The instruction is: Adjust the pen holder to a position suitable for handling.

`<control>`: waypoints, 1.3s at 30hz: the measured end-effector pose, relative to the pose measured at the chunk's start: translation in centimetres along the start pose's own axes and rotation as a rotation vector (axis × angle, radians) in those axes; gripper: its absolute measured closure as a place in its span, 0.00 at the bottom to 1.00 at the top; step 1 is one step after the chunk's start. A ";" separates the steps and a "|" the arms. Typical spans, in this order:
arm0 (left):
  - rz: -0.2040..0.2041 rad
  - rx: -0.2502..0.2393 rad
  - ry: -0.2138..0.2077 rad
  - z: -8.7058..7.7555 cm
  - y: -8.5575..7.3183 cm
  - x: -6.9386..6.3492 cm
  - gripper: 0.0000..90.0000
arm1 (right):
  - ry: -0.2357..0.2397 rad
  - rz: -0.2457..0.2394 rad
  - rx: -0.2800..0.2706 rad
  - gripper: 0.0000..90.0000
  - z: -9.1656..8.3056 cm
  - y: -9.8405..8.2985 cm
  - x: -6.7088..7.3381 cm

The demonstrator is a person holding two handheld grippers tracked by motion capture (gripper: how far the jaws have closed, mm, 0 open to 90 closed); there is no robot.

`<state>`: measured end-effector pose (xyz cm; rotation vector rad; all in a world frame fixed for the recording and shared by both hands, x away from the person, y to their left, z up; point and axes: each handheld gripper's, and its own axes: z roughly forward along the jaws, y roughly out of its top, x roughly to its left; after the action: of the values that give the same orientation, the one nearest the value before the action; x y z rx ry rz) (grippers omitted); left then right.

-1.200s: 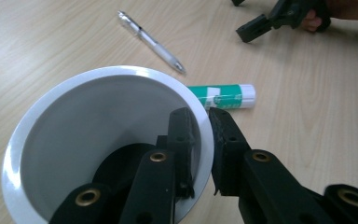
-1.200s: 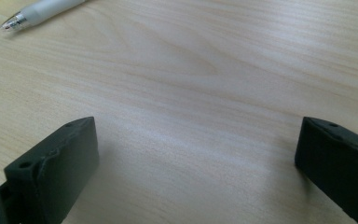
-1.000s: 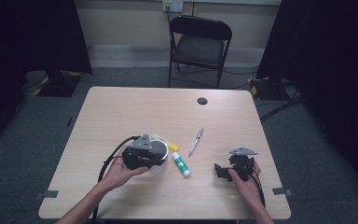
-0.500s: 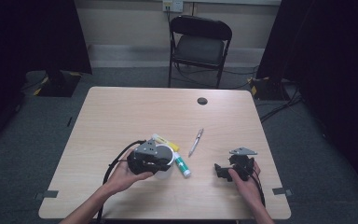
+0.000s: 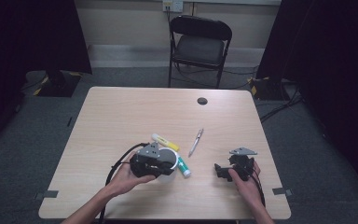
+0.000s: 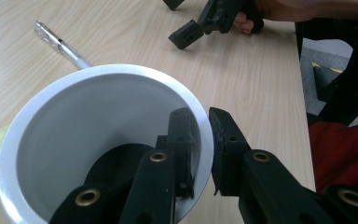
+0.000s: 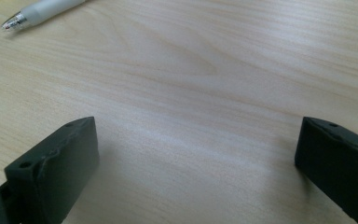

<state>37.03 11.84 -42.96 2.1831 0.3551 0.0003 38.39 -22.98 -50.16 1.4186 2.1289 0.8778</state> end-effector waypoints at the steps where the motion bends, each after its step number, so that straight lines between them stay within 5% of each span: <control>1: -0.002 -0.002 -0.006 0.0 0.0 0.0 0.89 | 0.000 0.000 0.000 0.00 0.0 0.0 0.0; 11: -0.024 -0.025 -0.032 0.0 -0.1 0.1 0.88 | 0.000 0.000 0.000 0.00 0.0 0.0 0.0; 22: -0.030 -0.096 -0.067 -0.9 0.2 0.3 0.73 | 0.000 -0.001 0.000 0.00 0.0 0.0 0.0; 30: -0.049 -0.127 -0.037 -2.0 0.2 0.9 0.64 | 0.000 0.000 0.000 0.00 0.0 0.0 0.0; 39: -0.079 -0.196 0.059 -4.5 1.0 1.5 0.51 | 0.002 -0.002 0.000 0.00 0.0 0.0 0.0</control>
<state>38.12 15.24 -39.67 1.9778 0.4552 0.0538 38.41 -22.99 -50.16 1.4160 2.1316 0.8791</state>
